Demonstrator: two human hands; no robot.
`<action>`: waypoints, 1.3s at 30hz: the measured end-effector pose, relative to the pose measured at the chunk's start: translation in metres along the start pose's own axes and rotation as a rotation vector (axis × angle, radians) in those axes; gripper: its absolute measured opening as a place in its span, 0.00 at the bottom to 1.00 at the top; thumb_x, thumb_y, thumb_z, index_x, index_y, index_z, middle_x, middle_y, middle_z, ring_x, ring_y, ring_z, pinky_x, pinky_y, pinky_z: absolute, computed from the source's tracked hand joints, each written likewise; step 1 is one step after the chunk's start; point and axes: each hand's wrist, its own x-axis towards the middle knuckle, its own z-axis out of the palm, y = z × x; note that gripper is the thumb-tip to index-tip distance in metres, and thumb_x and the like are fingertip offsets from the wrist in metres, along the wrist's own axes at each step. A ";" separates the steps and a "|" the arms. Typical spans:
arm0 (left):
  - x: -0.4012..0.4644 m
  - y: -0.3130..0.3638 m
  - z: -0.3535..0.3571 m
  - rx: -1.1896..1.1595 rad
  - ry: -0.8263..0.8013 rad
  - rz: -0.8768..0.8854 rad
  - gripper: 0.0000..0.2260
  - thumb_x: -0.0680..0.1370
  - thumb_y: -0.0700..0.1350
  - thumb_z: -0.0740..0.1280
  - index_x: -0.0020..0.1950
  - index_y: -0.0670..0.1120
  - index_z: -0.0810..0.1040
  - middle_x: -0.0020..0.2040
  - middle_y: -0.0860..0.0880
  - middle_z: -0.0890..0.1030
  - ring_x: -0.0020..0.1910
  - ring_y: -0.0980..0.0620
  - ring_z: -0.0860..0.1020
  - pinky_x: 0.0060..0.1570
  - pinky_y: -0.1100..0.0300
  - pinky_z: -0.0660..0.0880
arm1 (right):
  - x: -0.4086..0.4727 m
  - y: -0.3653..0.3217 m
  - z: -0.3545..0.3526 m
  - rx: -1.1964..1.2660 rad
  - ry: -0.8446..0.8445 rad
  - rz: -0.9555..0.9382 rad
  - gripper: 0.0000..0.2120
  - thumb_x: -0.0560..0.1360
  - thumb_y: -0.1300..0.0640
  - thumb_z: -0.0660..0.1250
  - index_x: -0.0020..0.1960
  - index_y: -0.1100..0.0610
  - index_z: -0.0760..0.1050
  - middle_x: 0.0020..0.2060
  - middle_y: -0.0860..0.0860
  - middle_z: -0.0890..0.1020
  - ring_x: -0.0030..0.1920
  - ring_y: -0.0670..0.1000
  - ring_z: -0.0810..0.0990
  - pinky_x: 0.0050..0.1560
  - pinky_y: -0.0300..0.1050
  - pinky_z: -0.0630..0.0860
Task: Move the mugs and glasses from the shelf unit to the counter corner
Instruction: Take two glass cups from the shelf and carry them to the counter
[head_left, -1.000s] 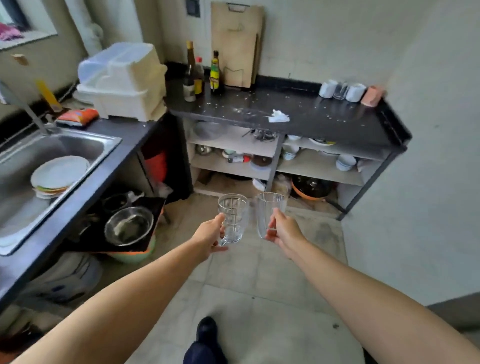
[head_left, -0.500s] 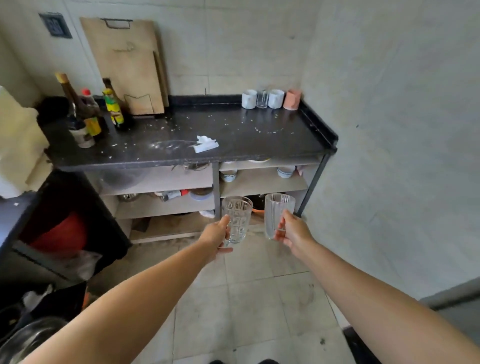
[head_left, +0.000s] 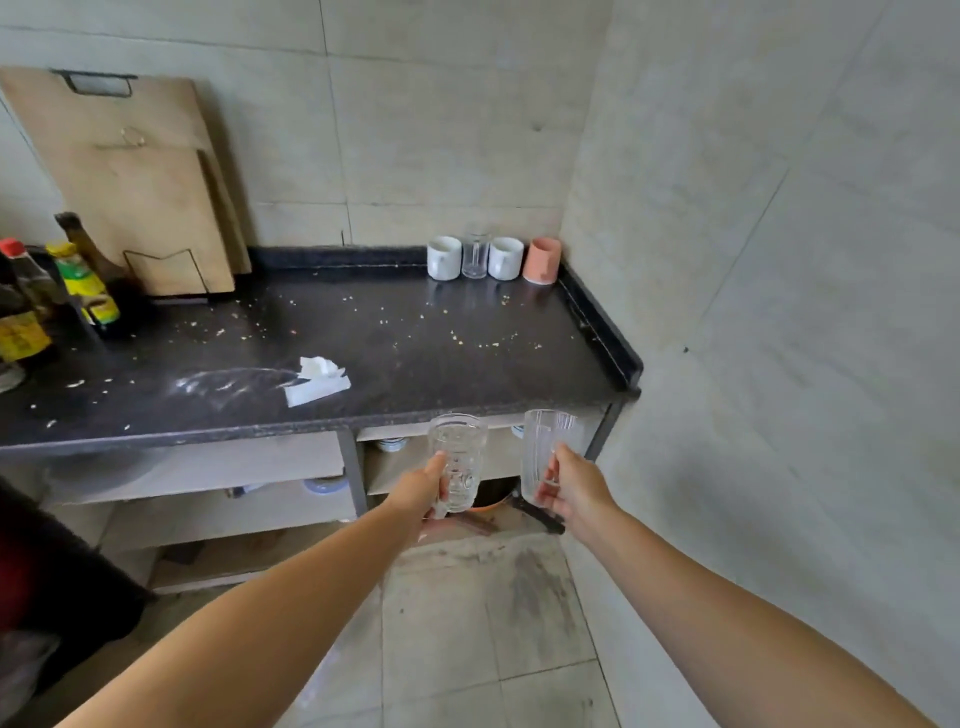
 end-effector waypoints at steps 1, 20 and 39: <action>0.009 0.009 0.006 -0.018 0.005 -0.002 0.22 0.81 0.55 0.56 0.31 0.45 0.66 0.30 0.47 0.65 0.26 0.52 0.62 0.29 0.62 0.72 | 0.012 -0.009 -0.001 -0.003 -0.003 -0.002 0.18 0.80 0.55 0.56 0.32 0.57 0.63 0.28 0.53 0.66 0.27 0.50 0.68 0.25 0.40 0.73; 0.294 0.211 0.098 0.059 -0.119 -0.074 0.17 0.81 0.55 0.57 0.56 0.45 0.77 0.61 0.41 0.79 0.52 0.50 0.77 0.56 0.51 0.78 | 0.319 -0.166 0.052 0.058 0.087 0.093 0.16 0.79 0.53 0.60 0.34 0.56 0.69 0.32 0.54 0.74 0.33 0.51 0.75 0.34 0.44 0.78; 0.456 0.293 0.216 -0.018 -0.050 -0.110 0.19 0.81 0.53 0.55 0.33 0.46 0.67 0.33 0.50 0.69 0.37 0.54 0.71 0.58 0.54 0.75 | 0.522 -0.242 0.079 -0.140 0.126 -0.114 0.17 0.82 0.52 0.53 0.38 0.55 0.69 0.33 0.52 0.74 0.35 0.49 0.78 0.51 0.53 0.81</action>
